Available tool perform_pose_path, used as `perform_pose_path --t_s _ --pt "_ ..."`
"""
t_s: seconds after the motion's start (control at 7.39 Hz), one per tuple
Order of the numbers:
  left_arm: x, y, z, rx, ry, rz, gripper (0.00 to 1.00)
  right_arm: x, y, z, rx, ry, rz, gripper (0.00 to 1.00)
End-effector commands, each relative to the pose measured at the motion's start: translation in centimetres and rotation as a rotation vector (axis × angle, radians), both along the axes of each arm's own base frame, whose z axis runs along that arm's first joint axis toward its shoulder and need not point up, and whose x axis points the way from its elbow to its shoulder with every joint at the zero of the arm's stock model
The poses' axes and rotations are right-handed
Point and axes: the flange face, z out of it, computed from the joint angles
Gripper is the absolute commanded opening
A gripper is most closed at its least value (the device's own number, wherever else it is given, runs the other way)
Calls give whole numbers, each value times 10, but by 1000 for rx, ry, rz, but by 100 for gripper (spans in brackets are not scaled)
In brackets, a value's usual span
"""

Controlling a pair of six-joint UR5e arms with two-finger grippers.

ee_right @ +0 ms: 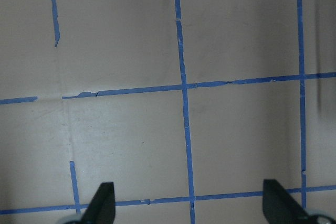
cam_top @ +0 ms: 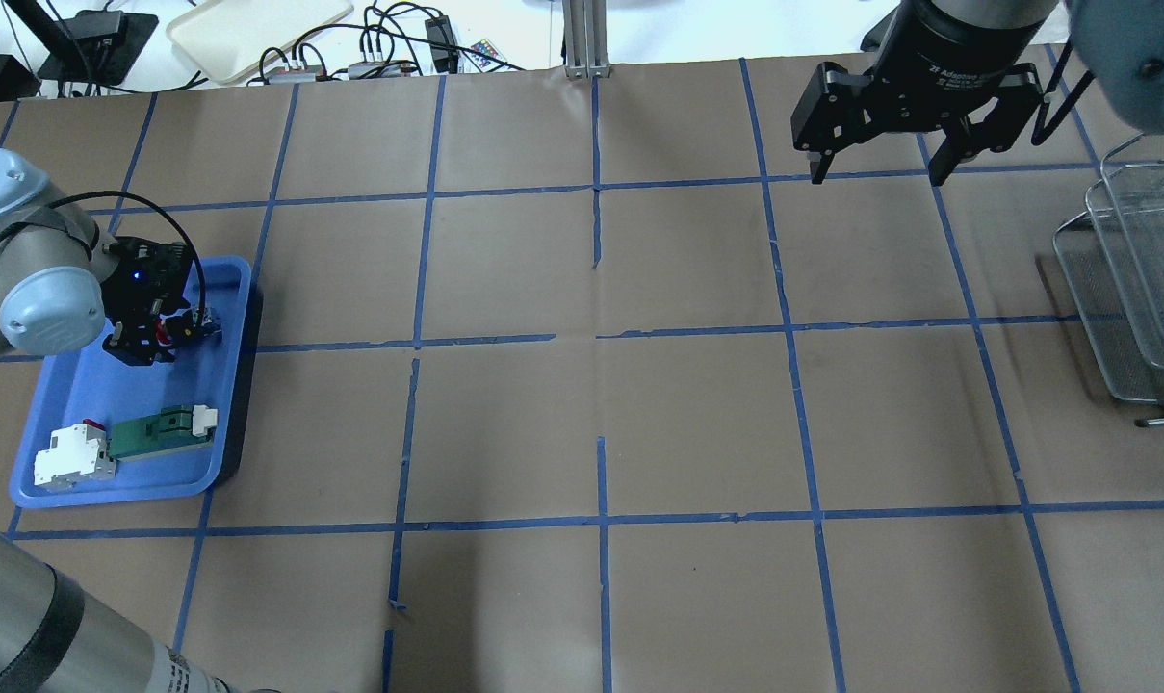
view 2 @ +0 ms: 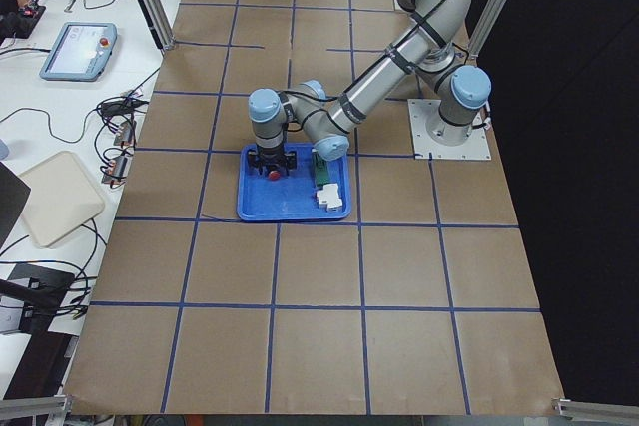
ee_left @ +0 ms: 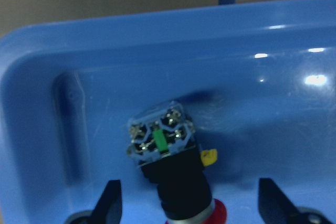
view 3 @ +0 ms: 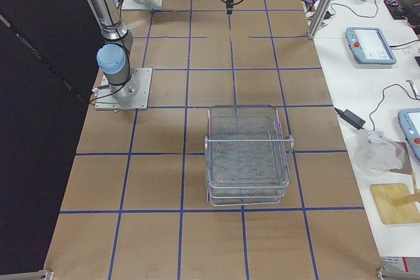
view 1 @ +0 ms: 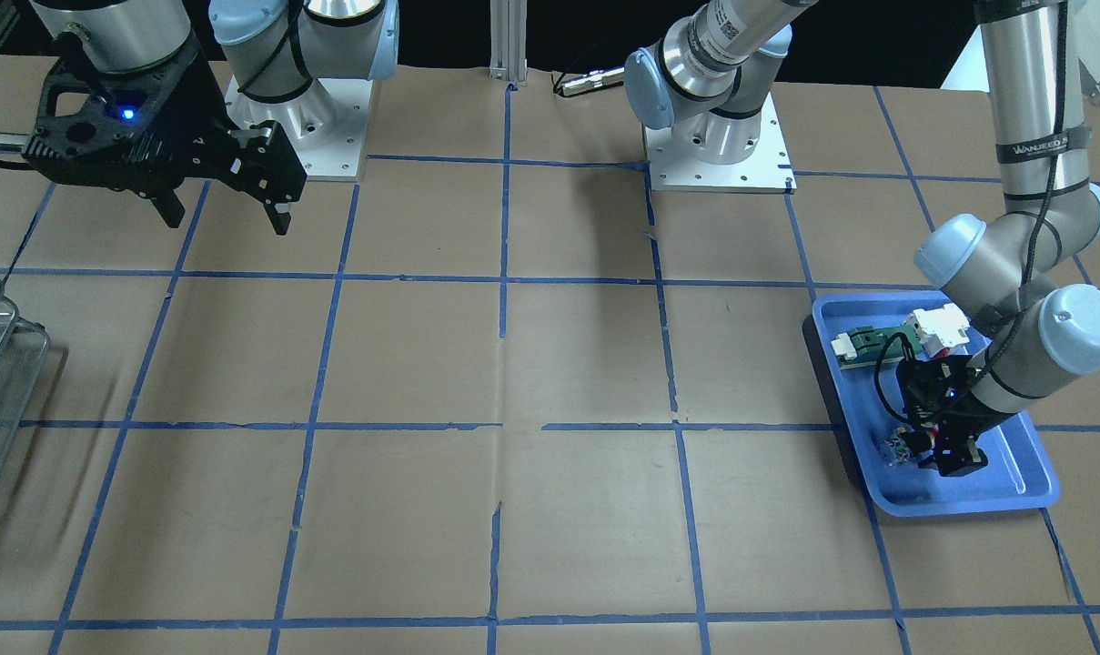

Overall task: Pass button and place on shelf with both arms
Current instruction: 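Lift the push button with the left gripper out of the tray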

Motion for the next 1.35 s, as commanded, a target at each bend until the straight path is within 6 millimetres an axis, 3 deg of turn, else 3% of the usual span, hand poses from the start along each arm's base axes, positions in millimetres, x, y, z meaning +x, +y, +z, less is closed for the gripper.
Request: perform_pose_path --t_s 0.0,0.27,0.54,0.95,1.22 --pt "7 2 -1 -37 -27 16 0 1 0 0 0 -1 1 100" --pt "5 5 24 -52 -38 4 0 0 0 0 0 0 1 100" --pt "-22 8 70 -55 47 -7 0 0 1 1 -2 0 1 100" --pt "-110 20 119 -27 271 -49 0 2 9 4 14 4 4 100" --pt "-199 39 161 4 341 -118 0 2 6 -18 29 -9 -12 100"
